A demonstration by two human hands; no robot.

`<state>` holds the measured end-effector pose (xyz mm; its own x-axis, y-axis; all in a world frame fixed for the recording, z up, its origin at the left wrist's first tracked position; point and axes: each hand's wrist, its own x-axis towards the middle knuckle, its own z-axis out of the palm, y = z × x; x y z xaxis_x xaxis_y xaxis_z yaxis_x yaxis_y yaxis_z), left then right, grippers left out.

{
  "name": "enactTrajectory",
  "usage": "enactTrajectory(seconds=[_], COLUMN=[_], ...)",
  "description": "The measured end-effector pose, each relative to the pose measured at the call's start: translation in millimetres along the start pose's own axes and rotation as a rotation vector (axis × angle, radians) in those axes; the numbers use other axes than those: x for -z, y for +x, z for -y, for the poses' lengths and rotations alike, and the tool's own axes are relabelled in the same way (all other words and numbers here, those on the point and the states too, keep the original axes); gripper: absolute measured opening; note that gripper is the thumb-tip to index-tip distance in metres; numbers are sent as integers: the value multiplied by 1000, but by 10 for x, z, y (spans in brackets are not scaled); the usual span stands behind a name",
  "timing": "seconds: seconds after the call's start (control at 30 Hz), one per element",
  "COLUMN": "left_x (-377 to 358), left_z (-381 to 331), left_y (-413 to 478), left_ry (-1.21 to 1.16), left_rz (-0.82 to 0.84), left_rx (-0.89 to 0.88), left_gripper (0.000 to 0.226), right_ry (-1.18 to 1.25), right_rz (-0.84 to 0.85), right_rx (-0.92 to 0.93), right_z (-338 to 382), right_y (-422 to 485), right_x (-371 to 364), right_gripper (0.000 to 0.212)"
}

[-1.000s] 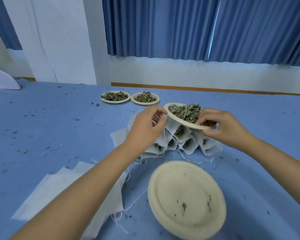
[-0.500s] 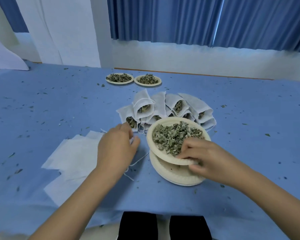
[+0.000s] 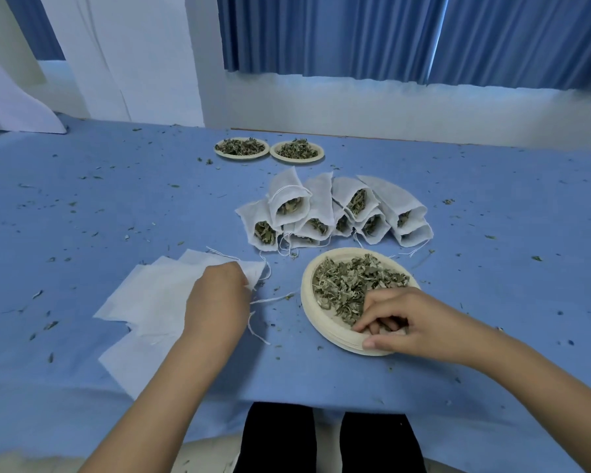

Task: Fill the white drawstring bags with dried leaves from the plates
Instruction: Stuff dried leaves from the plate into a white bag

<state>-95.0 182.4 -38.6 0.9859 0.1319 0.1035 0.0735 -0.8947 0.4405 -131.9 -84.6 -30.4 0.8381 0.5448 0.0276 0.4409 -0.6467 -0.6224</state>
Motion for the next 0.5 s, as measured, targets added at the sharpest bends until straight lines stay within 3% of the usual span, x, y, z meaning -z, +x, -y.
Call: enactTrajectory(seconds=[0.17,0.3,0.4,0.5], left_x=[170,359,374,223], left_z=[-24,-133,-421,-776], left_y=[21,51,7,15], left_ry=[-167,-220,-213,-172], left_rz=[-3,-133,-443,-583], left_rx=[63,23,-247,-629], left_gripper=[13,18,15,8], right_ry=[-6,200,435,708], right_rz=[-4,-294,-393,-393], right_rx=[64,126,85,17], right_z=[66,212,310,310], right_y=[21,99,288,570], right_x=[69,217,306,365], right_gripper=[12,20,26,29])
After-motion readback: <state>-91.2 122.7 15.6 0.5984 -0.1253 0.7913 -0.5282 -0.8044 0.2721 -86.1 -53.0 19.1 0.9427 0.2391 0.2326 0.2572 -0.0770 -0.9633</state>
